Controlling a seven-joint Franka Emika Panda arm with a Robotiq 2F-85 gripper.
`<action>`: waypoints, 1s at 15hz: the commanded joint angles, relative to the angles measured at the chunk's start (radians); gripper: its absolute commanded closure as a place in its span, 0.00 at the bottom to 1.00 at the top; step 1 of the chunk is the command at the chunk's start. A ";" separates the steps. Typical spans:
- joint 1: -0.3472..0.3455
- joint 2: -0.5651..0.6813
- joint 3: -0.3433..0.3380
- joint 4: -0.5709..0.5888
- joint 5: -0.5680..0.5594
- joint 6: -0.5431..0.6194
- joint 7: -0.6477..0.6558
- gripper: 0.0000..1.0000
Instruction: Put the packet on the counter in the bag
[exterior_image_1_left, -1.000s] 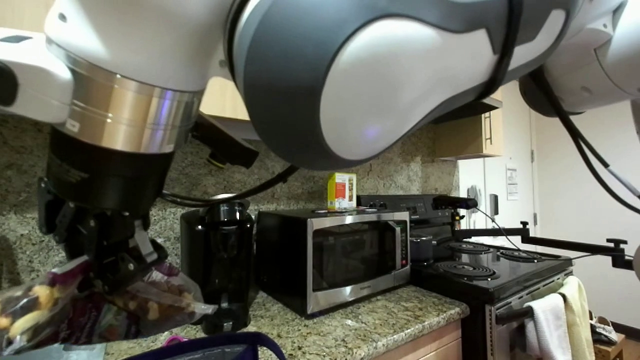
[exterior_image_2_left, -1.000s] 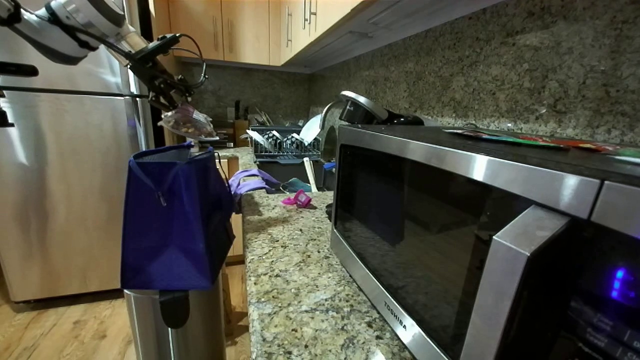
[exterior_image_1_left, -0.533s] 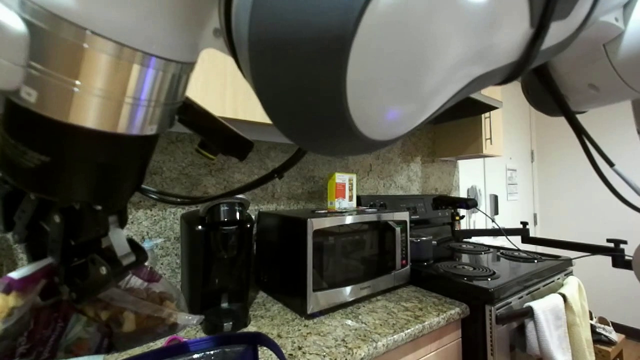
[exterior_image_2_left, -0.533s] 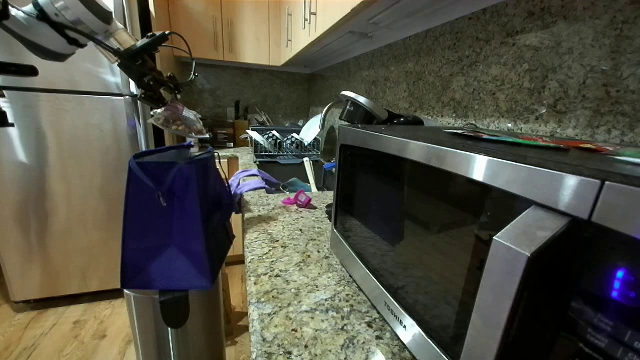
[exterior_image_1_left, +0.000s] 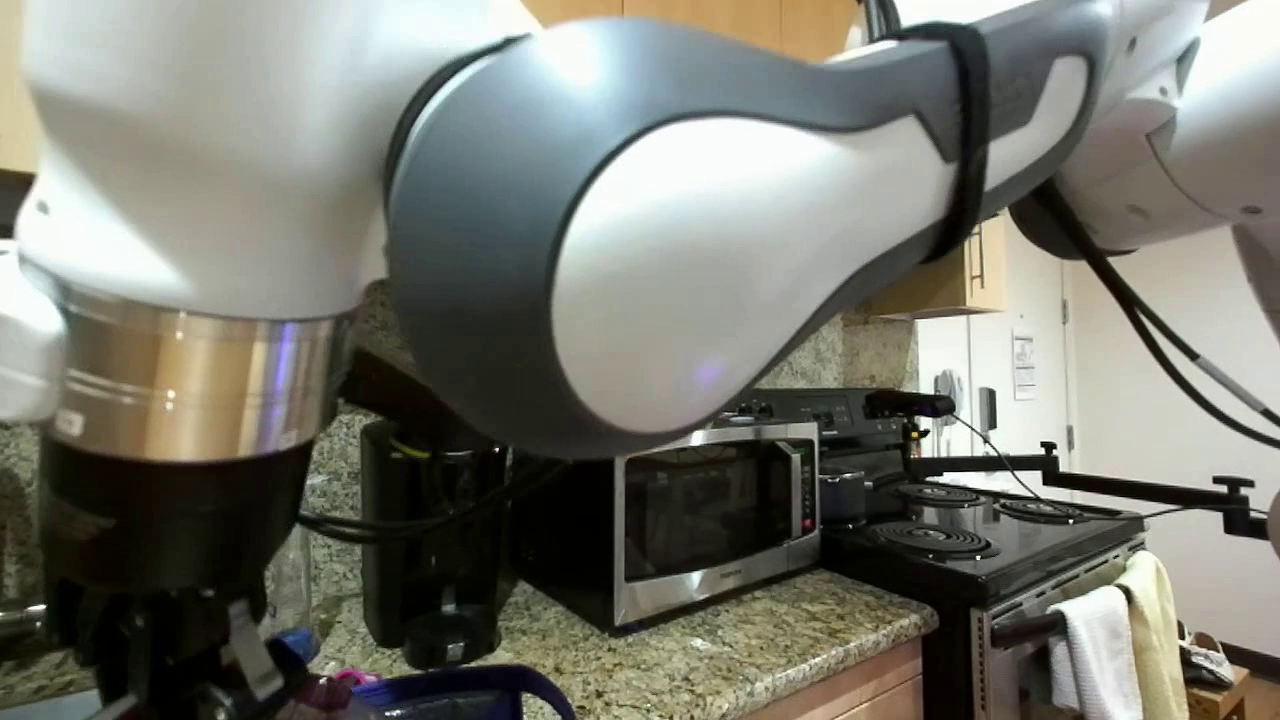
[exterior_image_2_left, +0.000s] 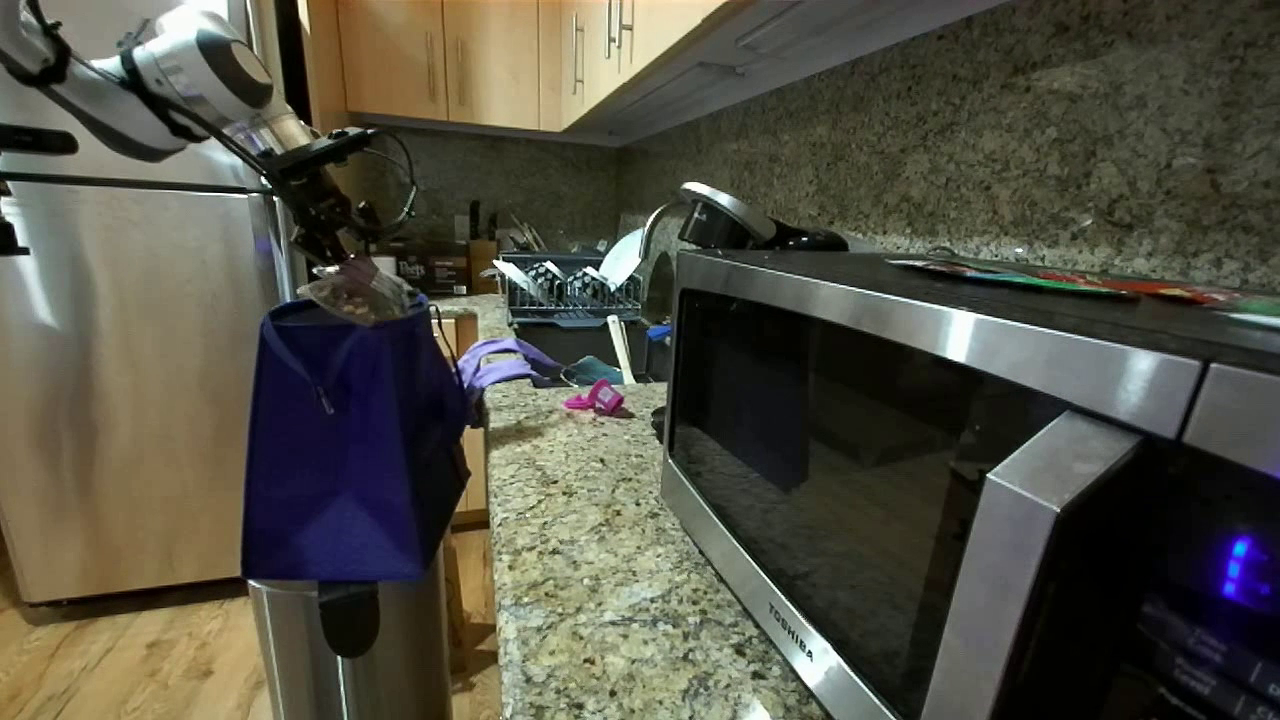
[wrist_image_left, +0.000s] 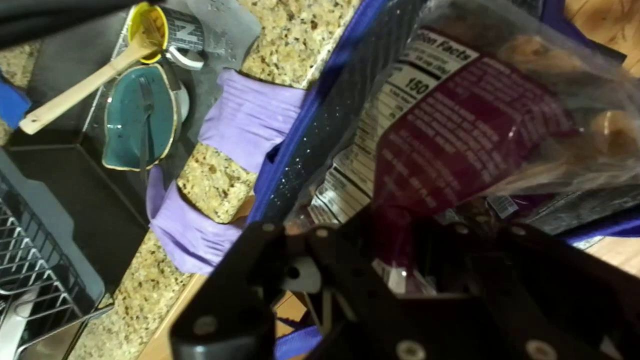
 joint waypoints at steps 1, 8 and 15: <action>-0.008 0.031 0.000 0.024 0.053 -0.015 -0.011 0.91; 0.004 0.057 0.000 0.044 0.106 0.005 -0.007 0.92; 0.029 -0.020 0.010 0.014 0.160 -0.013 0.088 0.91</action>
